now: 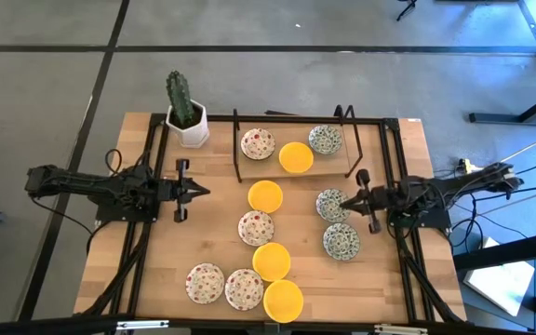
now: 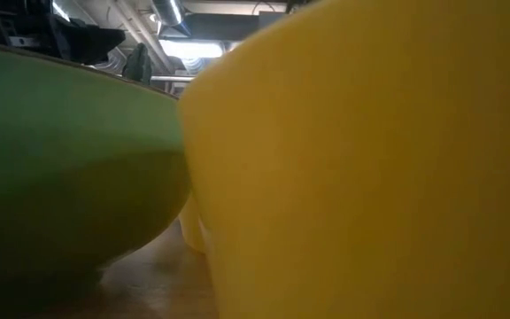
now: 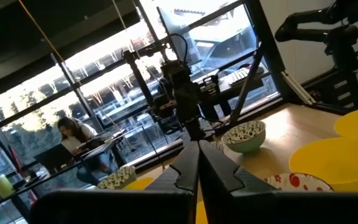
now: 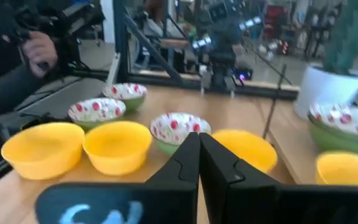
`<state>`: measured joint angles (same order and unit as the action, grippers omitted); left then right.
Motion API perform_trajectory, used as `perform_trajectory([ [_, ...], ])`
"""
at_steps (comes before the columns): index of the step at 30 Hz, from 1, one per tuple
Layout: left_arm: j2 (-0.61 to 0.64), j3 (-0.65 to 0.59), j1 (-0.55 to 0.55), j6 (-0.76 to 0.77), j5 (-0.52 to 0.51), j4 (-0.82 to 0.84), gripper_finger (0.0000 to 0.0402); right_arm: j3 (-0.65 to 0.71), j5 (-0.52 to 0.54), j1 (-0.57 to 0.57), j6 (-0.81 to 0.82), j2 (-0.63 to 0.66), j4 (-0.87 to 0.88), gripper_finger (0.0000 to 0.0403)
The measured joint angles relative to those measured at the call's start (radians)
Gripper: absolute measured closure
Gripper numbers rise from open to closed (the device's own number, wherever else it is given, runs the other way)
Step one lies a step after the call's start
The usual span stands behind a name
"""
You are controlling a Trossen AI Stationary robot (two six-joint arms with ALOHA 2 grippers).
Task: Pick & Place Mini bowls
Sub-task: Stack the yellow bowl on the yellow bowl on the shelf
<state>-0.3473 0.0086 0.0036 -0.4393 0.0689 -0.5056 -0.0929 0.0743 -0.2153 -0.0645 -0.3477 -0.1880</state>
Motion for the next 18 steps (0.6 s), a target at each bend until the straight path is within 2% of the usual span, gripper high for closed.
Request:
perform_trajectory([
  [3,0.0,0.0,0.0,0.0,0.0,0.0,0.0396,0.0,-0.009,-0.016,-0.039,-0.077,-0.109,0.0395],
  [5,0.0,0.0,0.0,0.0,0.0,-0.008,0.0399,-0.002,-0.051,-0.035,-0.031,-0.136,-0.195,0.0395],
  [9,0.0,0.0,0.0,0.01,0.001,-0.095,0.04,-0.086,-0.068,-0.113,0.023,-0.28,-0.279,0.0395],
  [13,0.0,0.0,-0.002,0.017,0.002,-0.174,0.0396,-0.198,0.029,-0.216,-0.004,-0.454,-0.266,0.0395],
  [18,0.0,0.0,-0.002,0.007,0.002,-0.18,0.0394,-0.384,0.191,-0.356,0.028,-0.701,-0.172,0.0395],
])
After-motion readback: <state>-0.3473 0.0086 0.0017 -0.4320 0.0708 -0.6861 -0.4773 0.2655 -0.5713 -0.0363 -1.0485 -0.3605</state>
